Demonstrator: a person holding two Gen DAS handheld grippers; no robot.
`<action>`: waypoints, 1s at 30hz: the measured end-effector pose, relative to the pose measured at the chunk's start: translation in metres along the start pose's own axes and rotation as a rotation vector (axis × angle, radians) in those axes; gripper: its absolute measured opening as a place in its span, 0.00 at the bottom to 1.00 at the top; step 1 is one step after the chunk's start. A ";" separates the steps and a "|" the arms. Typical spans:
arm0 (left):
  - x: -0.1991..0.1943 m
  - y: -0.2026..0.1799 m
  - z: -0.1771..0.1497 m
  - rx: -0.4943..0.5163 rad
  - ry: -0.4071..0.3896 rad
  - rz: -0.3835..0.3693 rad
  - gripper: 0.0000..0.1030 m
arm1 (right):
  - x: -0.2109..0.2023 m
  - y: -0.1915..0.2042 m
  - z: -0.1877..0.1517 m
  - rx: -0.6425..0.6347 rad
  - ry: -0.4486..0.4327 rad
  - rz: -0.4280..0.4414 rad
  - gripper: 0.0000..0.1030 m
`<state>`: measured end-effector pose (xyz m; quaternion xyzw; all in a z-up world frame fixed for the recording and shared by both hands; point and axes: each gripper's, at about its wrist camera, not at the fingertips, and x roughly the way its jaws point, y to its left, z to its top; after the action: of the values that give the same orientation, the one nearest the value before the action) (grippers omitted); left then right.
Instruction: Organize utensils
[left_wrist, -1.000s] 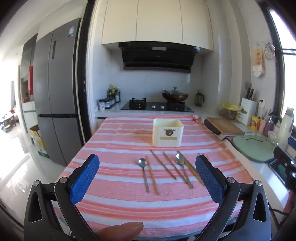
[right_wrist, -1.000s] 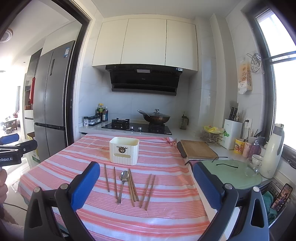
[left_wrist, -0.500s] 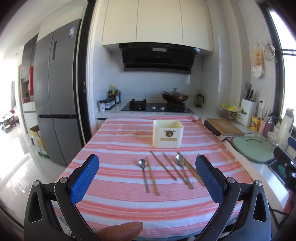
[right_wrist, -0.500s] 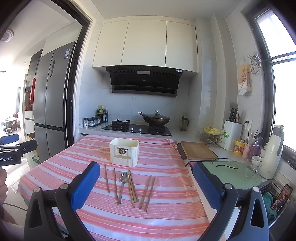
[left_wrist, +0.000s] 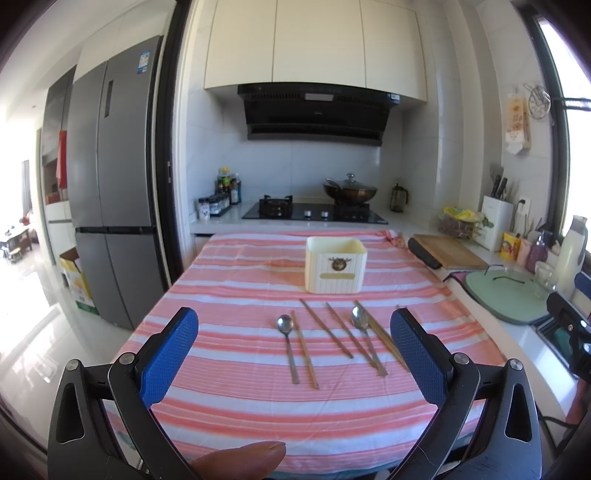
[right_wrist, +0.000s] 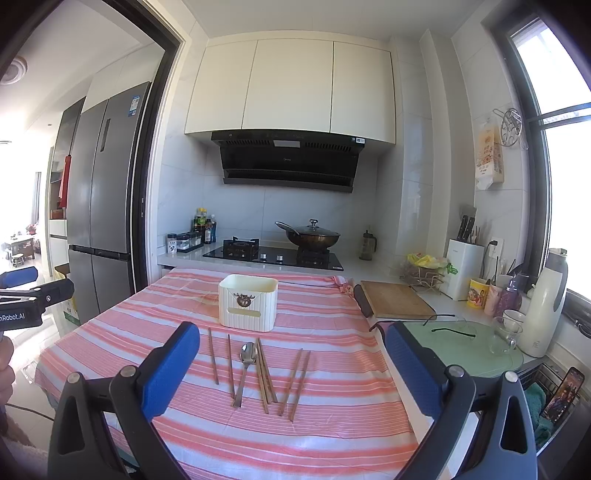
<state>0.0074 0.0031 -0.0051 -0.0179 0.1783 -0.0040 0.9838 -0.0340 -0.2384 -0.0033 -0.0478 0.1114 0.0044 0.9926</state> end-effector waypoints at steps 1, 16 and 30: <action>0.000 0.000 0.000 0.000 0.000 0.000 1.00 | 0.000 0.000 0.000 -0.001 0.000 0.000 1.00; 0.001 0.000 0.000 -0.001 0.001 -0.001 1.00 | 0.000 0.000 0.000 -0.001 0.001 0.000 1.00; 0.003 -0.003 -0.004 -0.001 0.008 -0.002 1.00 | 0.003 -0.001 0.000 -0.001 0.004 -0.002 1.00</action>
<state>0.0088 -0.0005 -0.0095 -0.0186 0.1824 -0.0049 0.9830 -0.0313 -0.2391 -0.0039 -0.0483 0.1133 0.0036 0.9924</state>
